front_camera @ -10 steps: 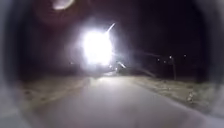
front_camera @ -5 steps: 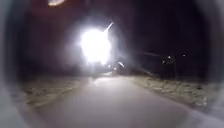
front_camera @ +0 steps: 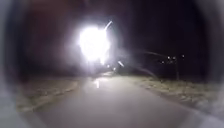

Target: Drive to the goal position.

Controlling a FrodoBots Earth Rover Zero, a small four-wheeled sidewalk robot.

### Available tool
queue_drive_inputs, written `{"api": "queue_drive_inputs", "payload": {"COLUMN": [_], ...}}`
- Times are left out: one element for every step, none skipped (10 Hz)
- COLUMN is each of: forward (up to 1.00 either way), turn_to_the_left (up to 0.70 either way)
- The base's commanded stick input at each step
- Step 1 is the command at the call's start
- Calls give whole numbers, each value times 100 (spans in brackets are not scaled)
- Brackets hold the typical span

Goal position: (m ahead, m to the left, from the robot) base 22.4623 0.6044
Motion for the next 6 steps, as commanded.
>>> {"api": "queue_drive_inputs", "payload": {"forward": [100, 100, 100, 100, 100, 100], "turn_to_the_left": [0, 0, 30, 0, 0, 0]}}
